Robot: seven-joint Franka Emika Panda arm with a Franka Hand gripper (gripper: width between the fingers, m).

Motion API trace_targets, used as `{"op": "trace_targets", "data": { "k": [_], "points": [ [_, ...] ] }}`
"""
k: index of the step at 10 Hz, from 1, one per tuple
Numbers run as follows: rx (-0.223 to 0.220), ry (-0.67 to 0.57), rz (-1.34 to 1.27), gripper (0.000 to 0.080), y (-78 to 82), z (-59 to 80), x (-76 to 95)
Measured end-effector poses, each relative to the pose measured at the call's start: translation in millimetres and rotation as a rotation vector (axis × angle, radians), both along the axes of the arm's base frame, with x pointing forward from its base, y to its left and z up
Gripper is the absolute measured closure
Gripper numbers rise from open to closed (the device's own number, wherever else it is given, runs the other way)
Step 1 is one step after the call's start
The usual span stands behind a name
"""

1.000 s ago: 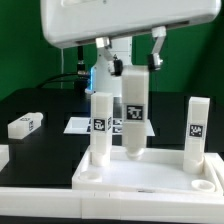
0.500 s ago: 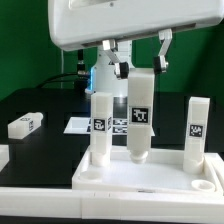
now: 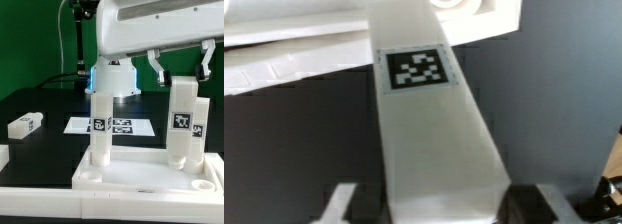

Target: Assemble desk

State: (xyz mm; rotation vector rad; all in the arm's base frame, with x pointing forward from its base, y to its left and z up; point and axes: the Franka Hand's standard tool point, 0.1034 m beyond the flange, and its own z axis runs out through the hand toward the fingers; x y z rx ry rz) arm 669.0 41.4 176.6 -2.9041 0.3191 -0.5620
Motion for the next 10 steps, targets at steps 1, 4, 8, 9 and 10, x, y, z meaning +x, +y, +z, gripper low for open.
{"op": "trace_targets", "data": {
  "k": [1,4,8,9,10],
  "points": [
    [0.000,0.001,0.000,0.0509,-0.1,-0.4,-0.1],
    [0.002,-0.022,0.005,0.0509,29.9,-6.4,-3.8],
    [-0.001,-0.015,0.022,0.0509,38.3,-14.3,-3.2],
    [-0.002,-0.014,0.022,0.0509,38.2,-14.6,-3.2],
    [-0.002,-0.013,0.022,0.0509,38.4,-15.0,-3.3]
  ]
}}
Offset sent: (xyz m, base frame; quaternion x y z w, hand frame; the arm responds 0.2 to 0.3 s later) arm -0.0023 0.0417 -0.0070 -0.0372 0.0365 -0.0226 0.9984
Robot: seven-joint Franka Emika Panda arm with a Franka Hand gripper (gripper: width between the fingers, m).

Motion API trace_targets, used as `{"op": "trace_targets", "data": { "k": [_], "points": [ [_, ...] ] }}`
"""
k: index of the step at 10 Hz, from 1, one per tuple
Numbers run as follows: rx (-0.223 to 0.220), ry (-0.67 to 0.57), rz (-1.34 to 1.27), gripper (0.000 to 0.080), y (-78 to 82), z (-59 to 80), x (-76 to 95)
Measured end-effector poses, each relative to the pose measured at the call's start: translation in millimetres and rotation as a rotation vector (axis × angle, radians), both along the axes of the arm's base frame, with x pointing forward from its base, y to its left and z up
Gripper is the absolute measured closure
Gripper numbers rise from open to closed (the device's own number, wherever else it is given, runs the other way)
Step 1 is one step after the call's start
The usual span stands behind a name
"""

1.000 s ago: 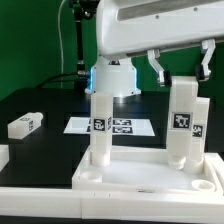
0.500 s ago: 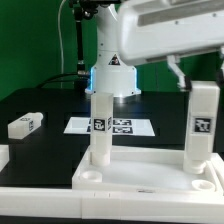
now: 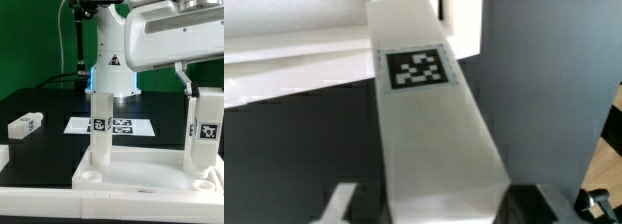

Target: Assemble desk

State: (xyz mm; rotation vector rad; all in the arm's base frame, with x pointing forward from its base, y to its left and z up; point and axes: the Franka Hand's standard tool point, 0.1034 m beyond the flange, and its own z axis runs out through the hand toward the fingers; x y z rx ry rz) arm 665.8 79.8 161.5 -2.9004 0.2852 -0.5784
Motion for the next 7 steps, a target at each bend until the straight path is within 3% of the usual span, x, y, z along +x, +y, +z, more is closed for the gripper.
{"op": "trace_targets", "data": {
  "k": [7],
  "points": [
    [-0.003,0.010,0.004,0.0509,2.7,-12.2,4.4]
  ]
}}
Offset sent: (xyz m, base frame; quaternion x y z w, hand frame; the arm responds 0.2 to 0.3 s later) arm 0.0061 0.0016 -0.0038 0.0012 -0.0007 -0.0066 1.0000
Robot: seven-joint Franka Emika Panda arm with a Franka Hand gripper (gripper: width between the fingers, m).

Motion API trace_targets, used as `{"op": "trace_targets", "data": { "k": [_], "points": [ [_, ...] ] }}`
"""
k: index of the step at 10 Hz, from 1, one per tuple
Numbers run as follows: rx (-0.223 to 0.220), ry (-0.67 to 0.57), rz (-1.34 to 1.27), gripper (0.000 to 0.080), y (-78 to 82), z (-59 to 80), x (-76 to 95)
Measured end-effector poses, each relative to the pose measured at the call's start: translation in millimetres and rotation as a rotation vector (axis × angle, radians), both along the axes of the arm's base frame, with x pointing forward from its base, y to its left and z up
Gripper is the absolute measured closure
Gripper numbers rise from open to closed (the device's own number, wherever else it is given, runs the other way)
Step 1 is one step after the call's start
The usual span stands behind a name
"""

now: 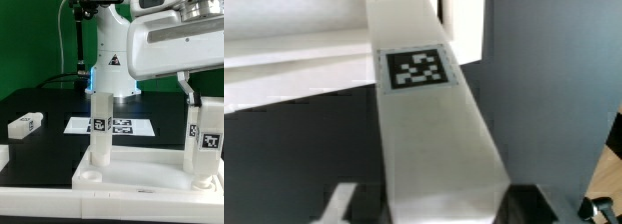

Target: Assemble desk

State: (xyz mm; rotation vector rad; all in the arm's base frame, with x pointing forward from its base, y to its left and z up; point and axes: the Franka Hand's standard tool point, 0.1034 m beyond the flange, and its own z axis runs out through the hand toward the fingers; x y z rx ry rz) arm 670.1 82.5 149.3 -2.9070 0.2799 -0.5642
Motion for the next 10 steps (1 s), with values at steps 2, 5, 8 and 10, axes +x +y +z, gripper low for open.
{"op": "trace_targets", "data": {
  "k": [2,5,8,10],
  "points": [
    [0.000,0.000,-0.002,0.0509,-1.3,-1.3,1.9],
    [-0.001,0.004,-0.001,0.0509,0.2,-6.6,2.6],
    [-0.005,0.007,0.001,0.0509,2.3,-14.3,-0.8],
    [-0.011,-0.016,-0.001,0.0509,3.0,-14.7,-1.0]
  ]
}}
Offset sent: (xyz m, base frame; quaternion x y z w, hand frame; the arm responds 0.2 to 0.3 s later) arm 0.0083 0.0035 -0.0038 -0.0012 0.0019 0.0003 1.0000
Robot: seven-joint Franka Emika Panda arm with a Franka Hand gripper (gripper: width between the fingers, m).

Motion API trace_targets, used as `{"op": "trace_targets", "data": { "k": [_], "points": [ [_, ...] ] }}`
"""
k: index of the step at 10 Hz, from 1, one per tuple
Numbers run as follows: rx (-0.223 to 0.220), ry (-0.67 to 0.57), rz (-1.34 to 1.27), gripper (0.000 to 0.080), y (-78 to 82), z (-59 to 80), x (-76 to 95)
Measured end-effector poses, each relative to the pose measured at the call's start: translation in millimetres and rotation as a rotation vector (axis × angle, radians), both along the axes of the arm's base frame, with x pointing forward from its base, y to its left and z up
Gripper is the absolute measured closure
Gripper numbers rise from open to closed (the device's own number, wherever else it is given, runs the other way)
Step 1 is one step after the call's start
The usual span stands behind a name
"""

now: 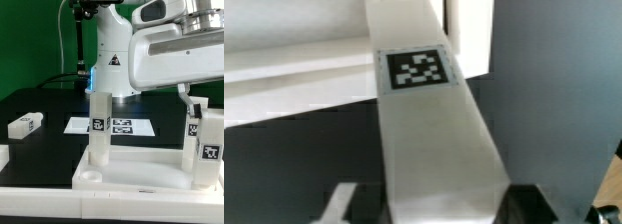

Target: Assemble desk

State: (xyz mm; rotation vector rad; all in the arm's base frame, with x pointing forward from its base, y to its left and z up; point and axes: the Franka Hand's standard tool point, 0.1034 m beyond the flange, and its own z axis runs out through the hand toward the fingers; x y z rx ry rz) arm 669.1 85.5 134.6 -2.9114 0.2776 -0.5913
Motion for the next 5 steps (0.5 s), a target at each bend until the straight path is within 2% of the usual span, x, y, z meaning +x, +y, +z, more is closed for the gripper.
{"op": "trace_targets", "data": {
  "k": [4,5],
  "points": [
    [-0.012,-0.043,-0.006,0.0509,0.3,0.4,-0.7],
    [-0.012,-0.043,-0.006,0.0315,0.2,0.2,-0.7]
  ]
}}
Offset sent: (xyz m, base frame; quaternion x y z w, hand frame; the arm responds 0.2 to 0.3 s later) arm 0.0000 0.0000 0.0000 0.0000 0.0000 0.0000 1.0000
